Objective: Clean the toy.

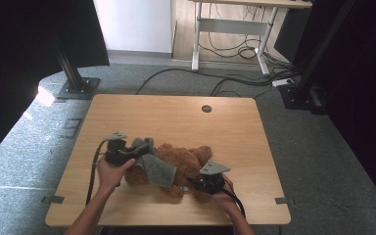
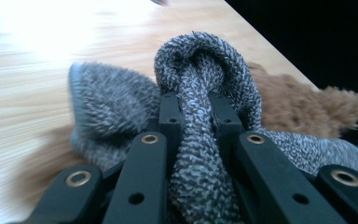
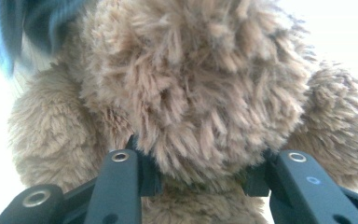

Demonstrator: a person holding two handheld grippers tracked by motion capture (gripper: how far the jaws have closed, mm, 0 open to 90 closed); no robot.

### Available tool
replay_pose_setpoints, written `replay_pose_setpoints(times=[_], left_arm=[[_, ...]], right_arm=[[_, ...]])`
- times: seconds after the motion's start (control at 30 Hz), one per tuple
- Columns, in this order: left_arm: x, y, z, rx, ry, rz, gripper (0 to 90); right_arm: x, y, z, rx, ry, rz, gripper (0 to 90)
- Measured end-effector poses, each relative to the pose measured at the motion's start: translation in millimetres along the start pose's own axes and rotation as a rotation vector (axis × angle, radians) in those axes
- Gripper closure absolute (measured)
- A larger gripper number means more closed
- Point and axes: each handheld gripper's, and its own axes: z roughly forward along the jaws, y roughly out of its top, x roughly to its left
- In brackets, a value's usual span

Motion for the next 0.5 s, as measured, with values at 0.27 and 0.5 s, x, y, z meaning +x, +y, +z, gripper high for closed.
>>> replay_pose_setpoints(times=[0.27, 0.5], left_arm=[[38.9, -31.1, -19.2, 0.014, 0.055, -0.098, 77.9], [42.3, -35.0, -23.9, 0.008, 0.054, -0.121, 77.9]], right_arm=[[-1.6, -1.2, 0.4, -0.006, 0.005, 0.018, 57.7], [-3.2, -2.0, 0.6, -0.008, 0.010, 0.029, 57.7]])
